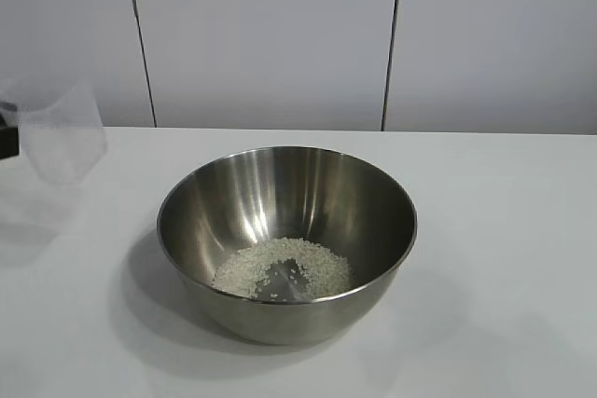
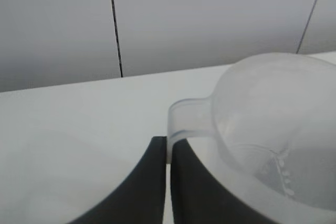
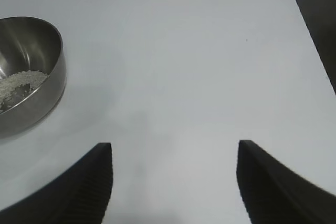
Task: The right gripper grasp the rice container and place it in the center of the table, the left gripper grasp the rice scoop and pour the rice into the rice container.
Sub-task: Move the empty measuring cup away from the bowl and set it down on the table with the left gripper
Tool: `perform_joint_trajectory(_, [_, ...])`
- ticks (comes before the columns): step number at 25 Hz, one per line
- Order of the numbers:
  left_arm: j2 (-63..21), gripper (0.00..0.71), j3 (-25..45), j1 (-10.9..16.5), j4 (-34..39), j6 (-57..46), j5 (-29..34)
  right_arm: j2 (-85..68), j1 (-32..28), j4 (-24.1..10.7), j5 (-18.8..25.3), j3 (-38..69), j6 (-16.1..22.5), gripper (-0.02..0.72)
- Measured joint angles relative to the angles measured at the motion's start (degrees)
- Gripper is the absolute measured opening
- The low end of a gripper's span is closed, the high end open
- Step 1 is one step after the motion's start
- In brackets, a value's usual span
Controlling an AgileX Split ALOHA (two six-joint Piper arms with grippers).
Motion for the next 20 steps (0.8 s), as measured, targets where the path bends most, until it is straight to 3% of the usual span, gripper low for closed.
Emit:
perform_joint_trajectory(7, [13.30, 0.009, -0.06, 0.22, -0.48, 3.12, -10.84, 0.00, 0.00, 0.00, 0.00, 0.00, 0.00, 0.467])
perform_joint_trajectory(12, [18.97, 0.009, -0.23, 0.22, -0.83, 3.42, -11.18, 0.00, 0.00, 0.00, 0.00, 0.00, 0.00, 0.467])
perform_joint_trajectory(20, [19.48, 0.032, -0.23, 0.22, -0.95, 3.45, -11.56, 0.00, 0.00, 0.00, 0.00, 0.00, 0.00, 0.467])
